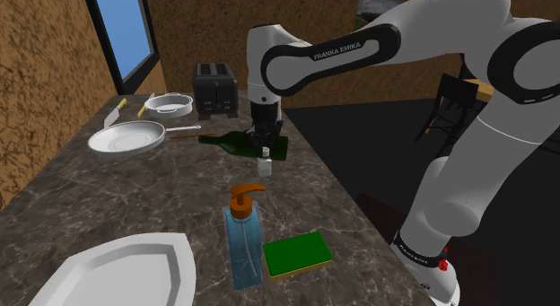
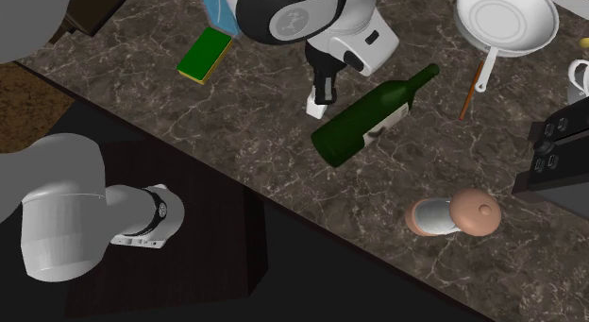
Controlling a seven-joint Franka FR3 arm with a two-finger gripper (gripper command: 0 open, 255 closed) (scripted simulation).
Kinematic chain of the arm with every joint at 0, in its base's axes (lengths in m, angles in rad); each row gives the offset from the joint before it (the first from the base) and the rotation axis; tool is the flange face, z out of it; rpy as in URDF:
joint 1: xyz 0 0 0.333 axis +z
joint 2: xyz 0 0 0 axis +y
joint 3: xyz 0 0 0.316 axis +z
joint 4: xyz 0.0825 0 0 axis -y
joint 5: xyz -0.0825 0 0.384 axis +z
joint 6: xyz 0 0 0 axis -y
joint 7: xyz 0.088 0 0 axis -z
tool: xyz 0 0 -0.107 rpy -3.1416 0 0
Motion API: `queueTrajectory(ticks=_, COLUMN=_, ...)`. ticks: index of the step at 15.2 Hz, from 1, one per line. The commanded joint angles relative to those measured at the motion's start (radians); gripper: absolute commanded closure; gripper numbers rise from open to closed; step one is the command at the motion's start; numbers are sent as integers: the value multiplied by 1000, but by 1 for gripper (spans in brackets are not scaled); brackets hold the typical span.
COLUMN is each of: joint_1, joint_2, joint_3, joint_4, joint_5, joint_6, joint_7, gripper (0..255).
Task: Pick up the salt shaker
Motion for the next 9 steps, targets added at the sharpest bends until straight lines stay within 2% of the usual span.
queueTrajectory(ticks=1, joint_1=0, joint_2=0, joint_3=0, joint_4=0, joint_5=0, joint_6=0, joint_7=0, gripper=255)
queueTrajectory(ticks=9, joint_1=-1, joint_2=-11, joint_3=-3, joint_4=83, joint_5=0, joint_6=-94, joint_7=0, gripper=255)
